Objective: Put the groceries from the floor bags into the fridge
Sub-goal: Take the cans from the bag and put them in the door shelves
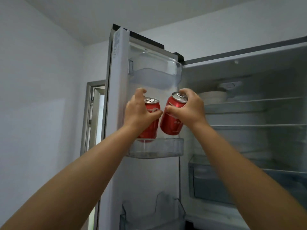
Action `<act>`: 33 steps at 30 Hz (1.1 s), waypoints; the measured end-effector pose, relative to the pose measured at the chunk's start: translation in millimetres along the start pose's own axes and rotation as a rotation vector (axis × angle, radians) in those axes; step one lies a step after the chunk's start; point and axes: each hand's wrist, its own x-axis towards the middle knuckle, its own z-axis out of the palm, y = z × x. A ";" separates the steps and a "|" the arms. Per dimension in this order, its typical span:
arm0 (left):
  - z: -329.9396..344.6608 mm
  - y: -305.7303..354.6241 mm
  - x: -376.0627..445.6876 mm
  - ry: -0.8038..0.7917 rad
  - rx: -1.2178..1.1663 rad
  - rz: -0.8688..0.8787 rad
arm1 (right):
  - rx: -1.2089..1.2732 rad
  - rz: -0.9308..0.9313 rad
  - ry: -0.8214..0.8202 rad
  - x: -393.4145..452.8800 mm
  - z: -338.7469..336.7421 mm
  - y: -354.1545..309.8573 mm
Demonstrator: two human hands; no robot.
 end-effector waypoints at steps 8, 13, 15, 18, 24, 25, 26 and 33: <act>8.3 -11.9 7.7 -0.092 0.095 -0.212 | 0.151 0.222 -0.276 13.5 28.4 37.4; 17.9 -18.1 16.3 -0.173 0.120 -0.382 | 0.214 0.259 -0.471 26.2 37.8 46.5; 22.2 -22.5 18.1 -0.197 0.127 -0.424 | 0.179 0.248 -0.539 29.9 40.8 47.1; 25.3 -25.8 22.0 -0.230 0.150 -0.468 | 0.148 0.230 -0.628 33.9 46.1 47.5; 23.2 -26.8 12.4 -0.342 0.404 -0.380 | -0.045 0.099 -0.639 28.3 64.6 43.4; 22.8 -27.4 8.0 -0.337 0.430 -0.346 | -0.114 0.053 -0.610 25.1 67.1 44.4; 21.9 -27.5 3.6 -0.328 0.446 -0.322 | -0.141 0.037 -0.614 21.8 69.3 45.6; 11.2 -18.1 -14.5 -0.307 0.472 -0.193 | -0.169 -0.024 -0.688 8.3 67.5 50.5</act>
